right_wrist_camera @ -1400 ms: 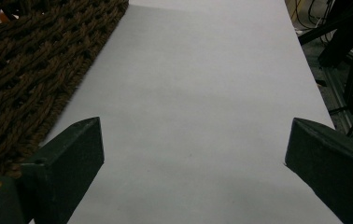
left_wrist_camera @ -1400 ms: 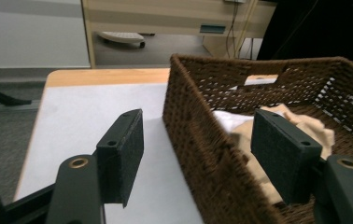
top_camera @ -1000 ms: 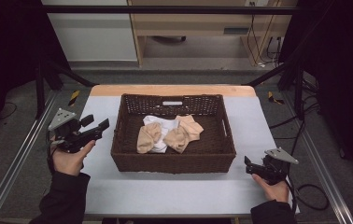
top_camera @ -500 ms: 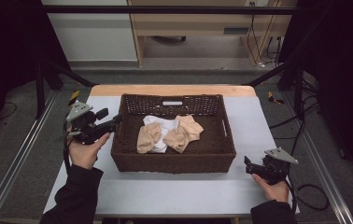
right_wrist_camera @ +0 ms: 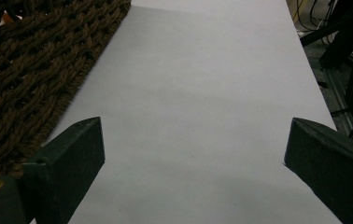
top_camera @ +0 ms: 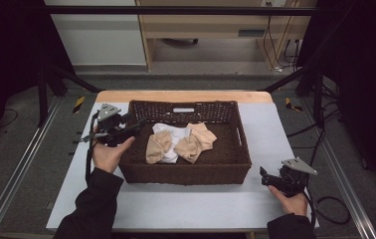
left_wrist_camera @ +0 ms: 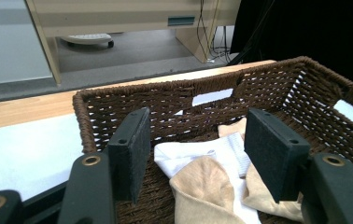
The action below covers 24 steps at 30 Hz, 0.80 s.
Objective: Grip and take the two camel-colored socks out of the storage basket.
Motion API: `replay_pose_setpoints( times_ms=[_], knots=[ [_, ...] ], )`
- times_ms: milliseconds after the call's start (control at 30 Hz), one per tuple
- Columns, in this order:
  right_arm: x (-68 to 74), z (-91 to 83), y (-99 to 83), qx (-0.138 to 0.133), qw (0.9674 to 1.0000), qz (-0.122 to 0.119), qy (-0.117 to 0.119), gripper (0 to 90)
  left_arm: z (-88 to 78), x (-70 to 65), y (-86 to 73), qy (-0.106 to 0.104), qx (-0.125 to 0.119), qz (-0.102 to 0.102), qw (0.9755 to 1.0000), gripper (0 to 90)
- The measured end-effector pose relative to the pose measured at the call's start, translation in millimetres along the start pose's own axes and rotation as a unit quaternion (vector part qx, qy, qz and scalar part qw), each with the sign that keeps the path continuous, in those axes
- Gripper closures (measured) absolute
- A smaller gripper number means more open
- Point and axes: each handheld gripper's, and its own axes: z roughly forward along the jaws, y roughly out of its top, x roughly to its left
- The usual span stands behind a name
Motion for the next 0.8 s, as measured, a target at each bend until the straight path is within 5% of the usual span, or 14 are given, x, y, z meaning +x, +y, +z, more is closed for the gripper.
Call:
replay_pose_setpoints(
  times_ms=[800],
  knots=[
    [-0.4,1.1,0.0,0.002,1.0000,0.000,0.003,5.3,48.7,-11.9,-14.9,0.024,0.029,0.012,0.9992,39.6]
  ],
)
